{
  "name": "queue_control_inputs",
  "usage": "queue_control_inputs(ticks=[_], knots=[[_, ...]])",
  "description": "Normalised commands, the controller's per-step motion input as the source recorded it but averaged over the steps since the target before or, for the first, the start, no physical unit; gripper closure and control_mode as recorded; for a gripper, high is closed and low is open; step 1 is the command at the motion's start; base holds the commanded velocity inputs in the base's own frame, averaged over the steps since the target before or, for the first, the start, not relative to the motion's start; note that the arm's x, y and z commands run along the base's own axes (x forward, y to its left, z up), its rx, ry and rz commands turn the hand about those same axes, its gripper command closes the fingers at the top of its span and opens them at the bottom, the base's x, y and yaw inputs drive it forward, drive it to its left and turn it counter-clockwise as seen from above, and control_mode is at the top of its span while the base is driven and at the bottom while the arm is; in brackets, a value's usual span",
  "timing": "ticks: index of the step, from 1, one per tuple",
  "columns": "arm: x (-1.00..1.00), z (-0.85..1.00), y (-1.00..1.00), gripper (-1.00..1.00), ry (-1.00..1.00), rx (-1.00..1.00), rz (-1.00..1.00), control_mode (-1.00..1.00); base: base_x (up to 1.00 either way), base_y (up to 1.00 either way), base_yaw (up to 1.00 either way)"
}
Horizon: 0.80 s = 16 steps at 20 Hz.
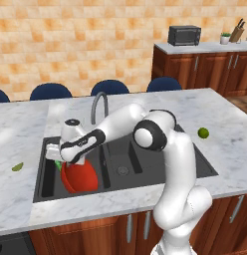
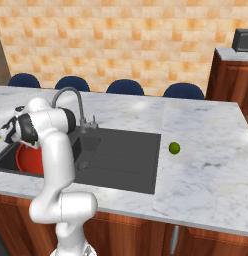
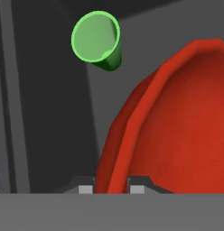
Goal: Remove the lemon wedge and lime from the sink. Then move the bowl and cup from the counter to the sink for washing.
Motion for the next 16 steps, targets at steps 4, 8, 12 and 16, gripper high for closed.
queue_control_inputs(ticks=[4,8,12,16], knots=[[0.13,-0.23,0.09,1.00,0.00,0.00,-0.04,-1.00,0.00,0.00,0.00],[0.02,-0.29,0.07,1.00,0.00,0.00,-0.06,-1.00,0.00,0.00,0.00],[0.06,-0.37,0.07,1.00,0.01,0.00,-0.06,-1.00,0.00,0.00,0.00],[0.06,-0.40,0.09,1.00,0.00,0.00,-0.06,-1.00,0.00,0.00,0.00]])
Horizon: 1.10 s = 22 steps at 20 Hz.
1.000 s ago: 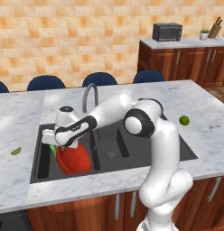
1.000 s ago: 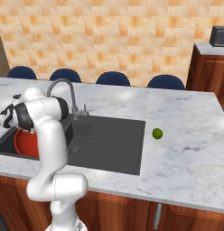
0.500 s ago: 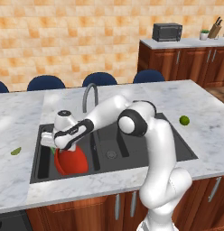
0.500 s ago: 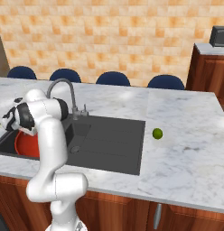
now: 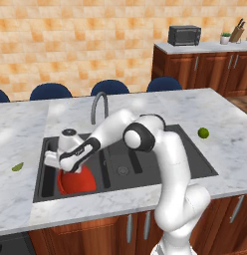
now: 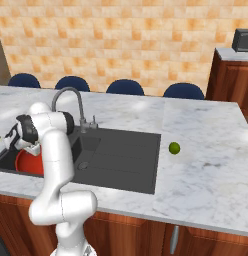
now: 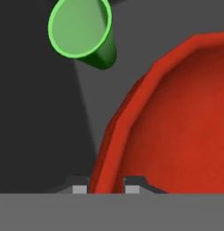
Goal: Remove the lemon wedge and lime from the sink. Then move the bowl and cup from the counter to the sink for washing.
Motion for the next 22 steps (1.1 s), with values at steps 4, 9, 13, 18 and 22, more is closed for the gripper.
queue_control_inputs(ticks=[4,9,13,18,22], knots=[[0.04,-0.39,0.09,1.00,0.00,0.00,-0.05,-1.00,0.00,0.00,0.00],[0.01,-0.40,0.06,1.00,0.00,0.00,-0.05,-1.00,0.00,0.00,0.00],[0.05,-0.44,0.01,1.00,0.03,0.00,-0.06,-1.00,0.00,0.00,0.00],[0.05,-0.40,-0.02,1.00,0.03,-0.01,-0.02,-1.00,0.00,0.00,0.00],[0.03,-0.40,-0.07,1.00,0.03,-0.04,0.00,-1.00,0.00,0.00,0.00]])
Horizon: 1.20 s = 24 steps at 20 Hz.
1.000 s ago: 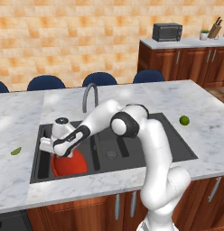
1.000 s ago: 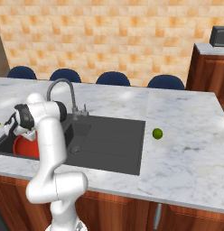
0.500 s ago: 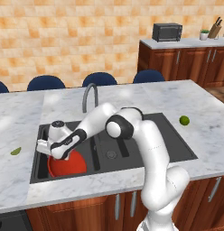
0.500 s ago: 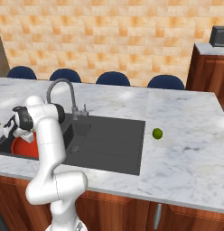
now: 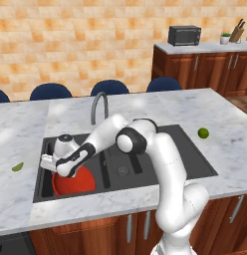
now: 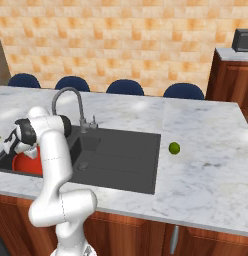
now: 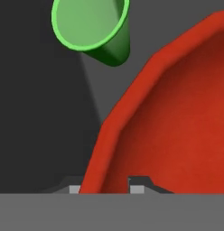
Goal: Remove the lemon wedge and lime from the sink. Then move the bowl and cup from the counter to the sink for washing.
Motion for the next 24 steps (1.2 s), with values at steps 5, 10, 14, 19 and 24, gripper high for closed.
queue_control_inputs(ticks=[5,10,14,19,24], knots=[[0.00,-0.32,-0.15,1.00,0.02,-0.15,-0.06,-1.00,0.00,0.00,0.00],[-0.09,-0.32,-0.29,1.00,0.03,-0.10,-0.14,-1.00,0.00,0.00,0.00],[-0.22,-0.33,-0.28,1.00,0.00,0.00,-0.16,-1.00,0.00,0.00,0.00],[-0.24,-0.25,-0.30,1.00,0.00,0.03,-0.10,-1.00,0.00,0.00,0.00],[-0.13,-0.18,-0.33,1.00,0.00,0.09,-0.04,-1.00,0.00,0.00,0.00]])
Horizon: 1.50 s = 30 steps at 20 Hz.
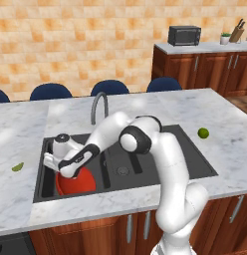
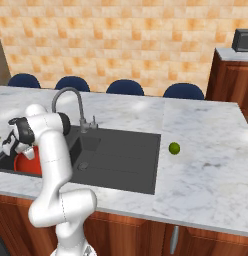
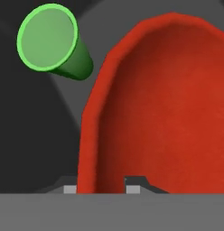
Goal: Remove the lemon wedge and lime from the sink. Then move the bowl and cup from the counter to the sink for washing.
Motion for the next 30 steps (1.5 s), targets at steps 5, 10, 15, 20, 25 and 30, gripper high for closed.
queue_control_inputs(ticks=[5,10,15,20,25,30], knots=[[-0.09,-0.22,-0.25,-1.00,-0.01,0.12,0.00,-1.00,0.00,0.00,0.00],[-0.05,-0.15,-0.14,-1.00,-0.01,0.10,-0.02,-1.00,0.00,0.00,0.00],[0.01,0.00,-0.11,-1.00,0.00,0.01,-0.07,-1.00,0.00,0.00,0.00],[0.01,0.07,-0.08,-1.00,0.00,0.00,-0.12,-1.00,0.00,0.00,0.00],[-0.01,-0.02,-0.15,-1.00,0.02,-0.02,-0.19,-1.00,0.00,0.00,0.00],[-0.01,-0.23,-0.14,-1.00,0.07,-0.11,-0.23,-1.00,0.00,0.00,0.00]])
